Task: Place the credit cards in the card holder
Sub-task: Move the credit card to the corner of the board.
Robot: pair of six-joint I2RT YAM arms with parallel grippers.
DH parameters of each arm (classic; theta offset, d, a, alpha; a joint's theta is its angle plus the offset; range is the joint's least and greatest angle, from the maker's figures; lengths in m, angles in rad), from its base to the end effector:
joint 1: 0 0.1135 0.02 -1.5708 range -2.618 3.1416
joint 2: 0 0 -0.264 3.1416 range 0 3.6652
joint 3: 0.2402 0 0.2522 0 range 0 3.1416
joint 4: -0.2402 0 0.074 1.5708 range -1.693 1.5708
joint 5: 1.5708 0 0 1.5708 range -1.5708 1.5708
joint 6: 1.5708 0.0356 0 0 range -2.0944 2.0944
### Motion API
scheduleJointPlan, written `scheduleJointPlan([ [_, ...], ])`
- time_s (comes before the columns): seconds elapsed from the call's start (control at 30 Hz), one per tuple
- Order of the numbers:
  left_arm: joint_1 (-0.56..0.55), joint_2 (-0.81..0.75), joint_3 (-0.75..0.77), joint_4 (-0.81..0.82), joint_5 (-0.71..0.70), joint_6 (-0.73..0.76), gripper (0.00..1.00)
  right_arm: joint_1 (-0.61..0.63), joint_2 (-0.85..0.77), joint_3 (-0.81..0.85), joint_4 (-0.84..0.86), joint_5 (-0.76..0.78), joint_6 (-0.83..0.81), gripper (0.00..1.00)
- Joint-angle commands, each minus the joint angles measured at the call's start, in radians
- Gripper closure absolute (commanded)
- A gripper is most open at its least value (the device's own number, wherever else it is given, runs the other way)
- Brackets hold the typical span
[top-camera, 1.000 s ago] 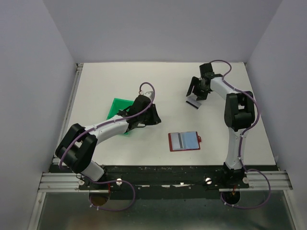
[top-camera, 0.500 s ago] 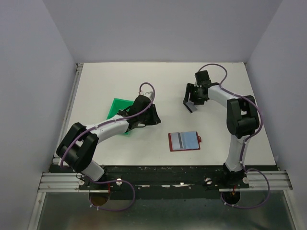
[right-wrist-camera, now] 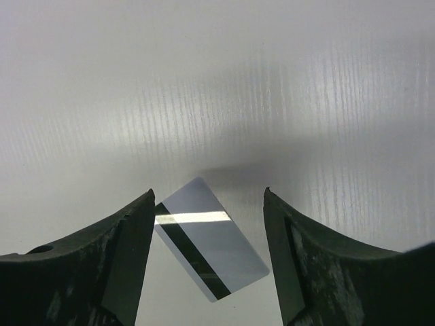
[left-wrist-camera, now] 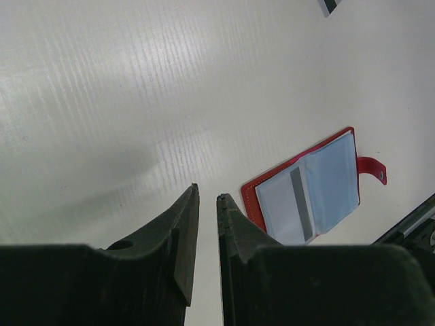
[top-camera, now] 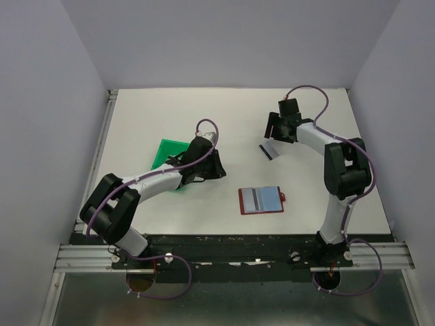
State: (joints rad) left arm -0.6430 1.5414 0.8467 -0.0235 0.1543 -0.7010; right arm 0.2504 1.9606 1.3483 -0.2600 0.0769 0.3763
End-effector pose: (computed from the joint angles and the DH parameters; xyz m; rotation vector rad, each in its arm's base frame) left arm 0.2537 -0.1969 0.1948 0.0149 2.4368 -0.8359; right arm 0.4131 0.1028 0.1822 0.1883 2.4411 0.1852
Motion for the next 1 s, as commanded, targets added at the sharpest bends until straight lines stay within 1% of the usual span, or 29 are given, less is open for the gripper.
scheduleJointPlan([
  [0.0, 0.009, 0.017, -0.014, 0.019, 0.021, 0.011, 0.71, 0.007, 0.024, 0.019, -0.019, 0.024, 0.015, 0.28],
  [0.33, 0.011, 0.025, -0.032, 0.059, 0.034, 0.003, 0.71, 0.032, -0.008, -0.046, 0.010, 0.032, 0.038, 0.25],
  [0.5, 0.011, 0.019, -0.061, 0.080, 0.039, -0.011, 0.71, 0.050, -0.023, -0.078, 0.036, 0.069, 0.050, 0.24],
  [0.7, 0.011, 0.011, -0.084, 0.089, 0.037, -0.014, 0.71, 0.053, -0.026, -0.086, 0.033, 0.092, 0.067, 0.25],
  [0.73, 0.011, 0.011, -0.086, 0.091, 0.037, -0.014, 0.71, 0.053, -0.031, -0.095, 0.044, 0.093, 0.067, 0.28],
  [0.77, 0.012, 0.013, -0.087, 0.092, 0.037, -0.014, 0.71, 0.052, -0.032, -0.104, 0.054, 0.087, 0.069, 0.28],
  [0.97, 0.011, 0.014, -0.090, 0.096, 0.040, -0.015, 0.71, 0.053, -0.022, -0.116, 0.071, 0.077, 0.073, 0.27],
])
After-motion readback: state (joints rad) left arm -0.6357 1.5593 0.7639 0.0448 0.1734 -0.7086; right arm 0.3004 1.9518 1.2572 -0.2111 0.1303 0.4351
